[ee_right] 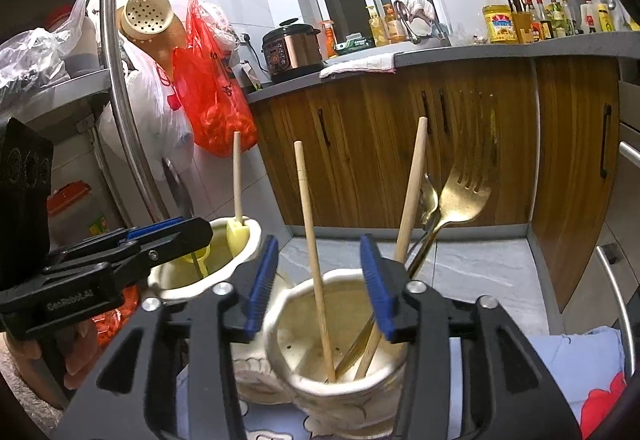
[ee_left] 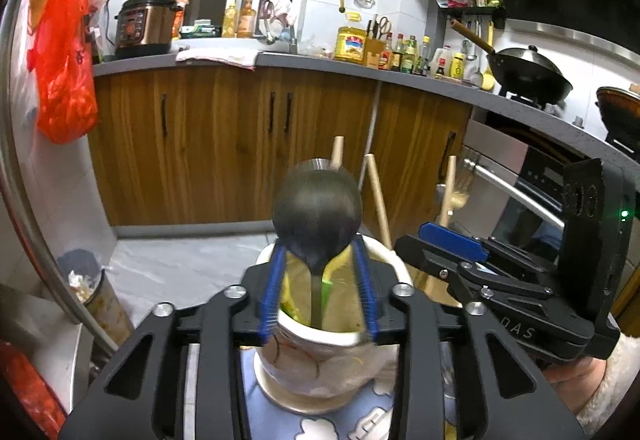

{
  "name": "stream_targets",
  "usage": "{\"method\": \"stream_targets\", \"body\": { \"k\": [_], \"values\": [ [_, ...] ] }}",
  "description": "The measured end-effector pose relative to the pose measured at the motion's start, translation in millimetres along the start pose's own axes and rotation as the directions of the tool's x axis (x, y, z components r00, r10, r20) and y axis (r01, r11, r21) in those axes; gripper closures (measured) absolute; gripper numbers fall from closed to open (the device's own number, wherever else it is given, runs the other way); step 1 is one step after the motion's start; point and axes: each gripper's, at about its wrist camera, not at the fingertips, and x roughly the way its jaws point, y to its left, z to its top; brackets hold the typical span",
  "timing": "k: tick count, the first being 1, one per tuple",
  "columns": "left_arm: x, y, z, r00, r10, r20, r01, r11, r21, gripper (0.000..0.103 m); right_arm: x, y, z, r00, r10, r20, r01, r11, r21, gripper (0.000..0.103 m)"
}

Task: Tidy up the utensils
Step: 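Move both open tools back down to the fork and chopstick on the cloth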

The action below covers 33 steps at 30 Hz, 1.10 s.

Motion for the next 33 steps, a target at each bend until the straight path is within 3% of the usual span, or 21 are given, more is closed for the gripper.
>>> {"method": "stream_targets", "body": {
  "k": [3, 6, 11, 14, 16, 18, 25, 29, 33],
  "values": [
    [-21, -5, 4, 0.998, 0.030, 0.049, -0.031, 0.999, 0.010, 0.031, -18, 3, 1, 1.000, -0.005, 0.004, 0.005, 1.000, 0.003, 0.046],
    [-41, -7, 9, 0.997, 0.009, 0.076, -0.008, 1.000, -0.007, 0.029, -42, 5, 3, 1.000, -0.015, 0.010, 0.015, 1.000, 0.012, 0.042],
    [-68, -16, 12, 0.996, 0.010, 0.087, -0.006, 0.999, -0.037, 0.020, -88, 9, 4, 0.999, -0.036, 0.019, 0.035, 0.998, 0.042, 0.026],
    [-83, -28, 11, 0.997, 0.021, 0.081, -0.018, 0.999, -0.031, 0.016, -113, 10, 2, 0.997, -0.068, 0.032, 0.067, 0.996, 0.051, 0.018],
    [-91, -34, 7, 0.996, 0.035, 0.084, -0.032, 0.999, -0.040, 0.007, -131, 10, -2, 0.995, -0.090, 0.037, 0.087, 0.994, 0.072, 0.011],
    [-97, -41, 0, 0.996, 0.052, 0.076, -0.048, 0.997, -0.063, 0.006, -142, 7, -8, 0.993, -0.115, 0.034, 0.111, 0.989, 0.098, 0.004],
    [-75, -55, -48, 0.998, 0.052, -0.045, -0.057, 0.993, -0.101, 0.005, -152, -20, -46, 0.977, -0.208, -0.051, 0.213, 0.969, 0.125, 0.004],
    [-56, -59, -74, 0.993, 0.079, -0.089, -0.086, 0.994, -0.069, 0.005, -133, -37, -78, 0.952, -0.244, -0.183, 0.265, 0.959, 0.100, 0.005],
    [-29, -61, -98, 0.980, 0.079, -0.185, -0.087, 0.995, -0.038, 0.005, -113, -35, -98, 0.918, -0.275, -0.286, 0.290, 0.957, 0.010, 0.021]
  ]
}}
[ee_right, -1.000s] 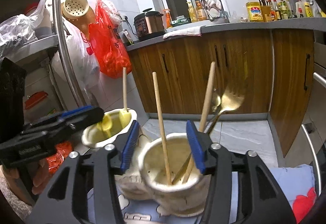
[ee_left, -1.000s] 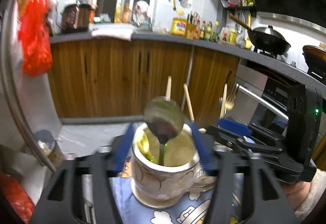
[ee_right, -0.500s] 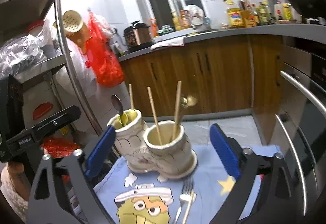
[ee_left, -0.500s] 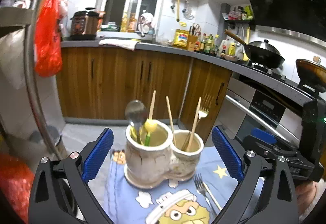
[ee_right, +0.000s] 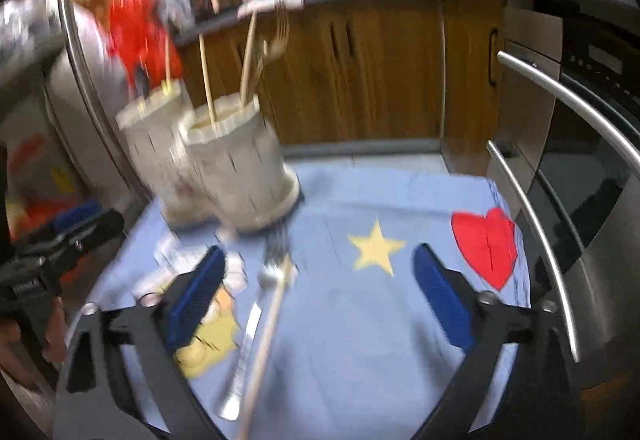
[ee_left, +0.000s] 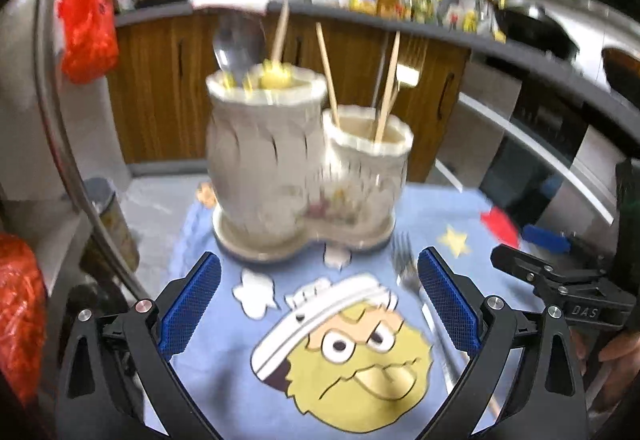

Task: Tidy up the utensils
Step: 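Move both open tools back down to the fork and chopstick on the cloth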

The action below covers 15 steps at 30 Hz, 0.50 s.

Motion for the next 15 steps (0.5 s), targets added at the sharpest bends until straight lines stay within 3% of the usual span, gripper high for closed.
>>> {"method": "stream_targets", "body": {
  "k": [10, 15],
  "values": [
    [28, -5, -13, 0.995, 0.015, -0.097, -0.011, 0.999, 0.040, 0.005, 33, 21, -17, 0.981, 0.064, -0.183, -0.074, 0.996, -0.047, 0.081],
    [30, -12, -17, 0.993, 0.000, -0.115, 0.006, 0.998, 0.055, 0.005, 38, 33, -20, 0.973, 0.076, -0.220, -0.093, 0.994, -0.066, 0.086]
  ]
}}
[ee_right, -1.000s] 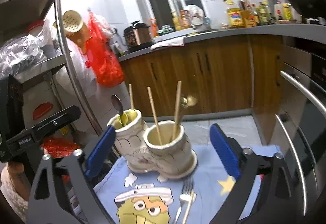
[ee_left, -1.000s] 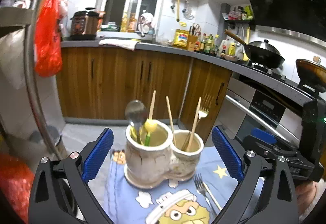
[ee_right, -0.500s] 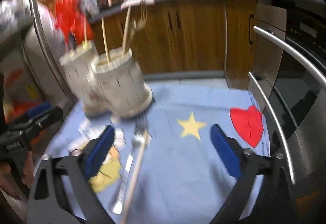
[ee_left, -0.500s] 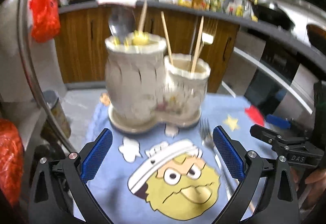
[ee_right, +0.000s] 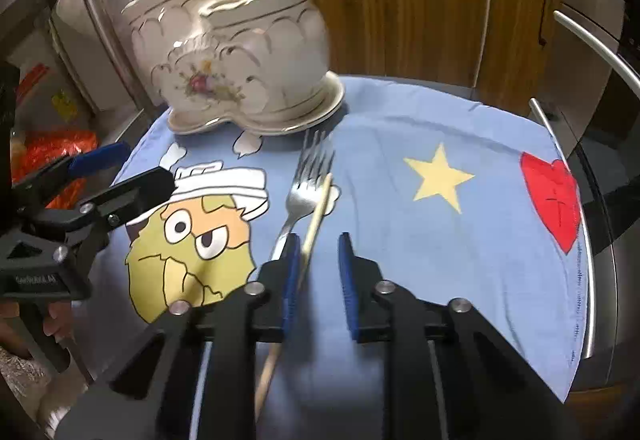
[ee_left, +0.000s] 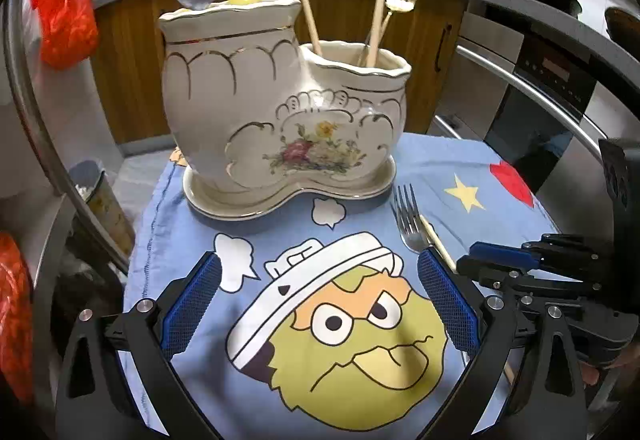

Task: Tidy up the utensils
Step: 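Move both open tools back down to the fork and chopstick on the cloth, then grasp the steel fork with the left tool while the right tool grasps the wooden chopstick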

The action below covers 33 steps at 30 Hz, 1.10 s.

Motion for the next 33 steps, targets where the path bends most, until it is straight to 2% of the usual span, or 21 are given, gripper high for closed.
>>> {"method": "stream_targets", "body": {
  "k": [6, 8, 10, 15, 20, 23, 28, 30, 33],
  "values": [
    [1, -5, -4, 1.000, -0.004, -0.014, 0.005, 1.000, 0.029, 0.005, 10, 6, -1, 0.998, -0.025, -0.056, 0.024, 1.000, -0.014, 0.086],
    [0, -5, -4, 1.000, -0.005, -0.012, 0.005, 0.999, 0.032, 0.005, 11, 10, -2, 0.998, -0.049, -0.048, 0.046, 0.998, -0.045, 0.086],
    [0, -5, -4, 1.000, -0.011, -0.014, 0.011, 0.999, 0.031, 0.005, 11, 12, -2, 0.997, -0.064, -0.045, 0.062, 0.997, -0.051, 0.094],
    [4, -8, -5, 0.999, -0.017, -0.032, 0.018, 0.999, 0.034, 0.006, 1, -9, 3, 1.000, -0.010, -0.015, 0.011, 0.999, 0.050, 0.098],
    [11, -23, -6, 0.997, -0.057, -0.059, 0.061, 0.997, 0.057, 0.009, -15, -35, 8, 0.999, -0.010, 0.047, 0.004, 0.992, 0.128, 0.098],
    [19, -37, -6, 0.989, -0.111, -0.100, 0.117, 0.992, 0.057, 0.021, -16, -45, 9, 0.999, -0.012, 0.051, 0.004, 0.988, 0.157, 0.098],
    [38, -61, -9, 0.974, -0.136, -0.180, 0.150, 0.986, 0.071, 0.062, -19, -54, 7, 0.998, -0.011, 0.056, 0.001, 0.985, 0.171, 0.098],
    [42, -66, -9, 0.970, -0.147, -0.193, 0.161, 0.985, 0.063, 0.067, -21, -55, 6, 0.998, -0.013, 0.067, 0.001, 0.986, 0.169, 0.098],
    [46, -72, -8, 0.974, -0.125, -0.190, 0.141, 0.987, 0.074, 0.076, -25, -58, 5, 0.997, -0.008, 0.073, -0.004, 0.985, 0.170, 0.098]
  ]
}}
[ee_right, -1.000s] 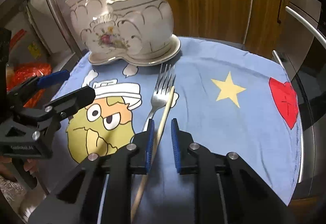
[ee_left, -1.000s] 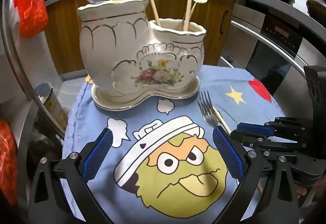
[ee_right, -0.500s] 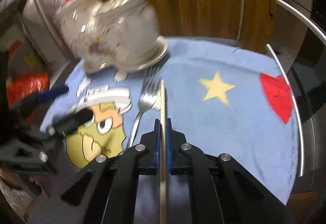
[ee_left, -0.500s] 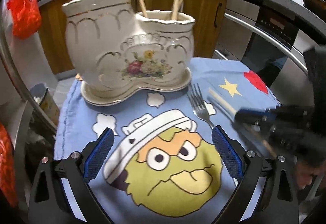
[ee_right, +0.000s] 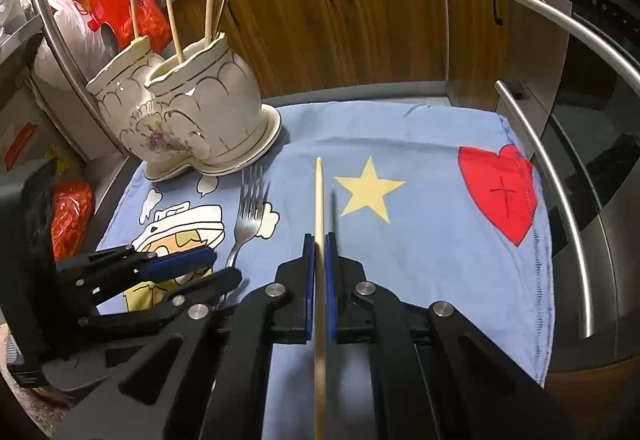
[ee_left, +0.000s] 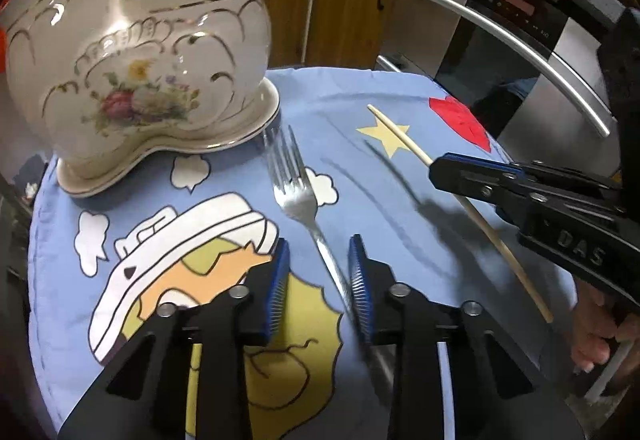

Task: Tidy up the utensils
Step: 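Grasp the steel fork with the left tool while the right tool grasps the wooden chopstick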

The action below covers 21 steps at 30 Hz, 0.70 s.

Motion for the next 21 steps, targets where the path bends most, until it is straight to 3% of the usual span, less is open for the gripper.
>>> {"method": "stream_targets", "body": {
  "k": [7, 9, 21],
  "values": [
    [9, -27, 2, 0.990, 0.138, 0.023, -0.140, 0.984, 0.112, 0.082, -4, -4, -3, 1.000, -0.002, 0.003, 0.002, 1.000, -0.002, 0.098],
    [9, -27, 3, 0.991, 0.133, 0.020, -0.135, 0.983, 0.121, 0.091, -5, -6, -4, 1.000, 0.001, 0.007, -0.001, 1.000, 0.000, 0.098],
    [-8, -12, 1, 0.997, 0.056, 0.053, -0.061, 0.993, 0.097, 0.098, -16, -3, -4, 0.998, 0.032, 0.048, -0.032, 0.999, 0.002, 0.098]
  ]
}}
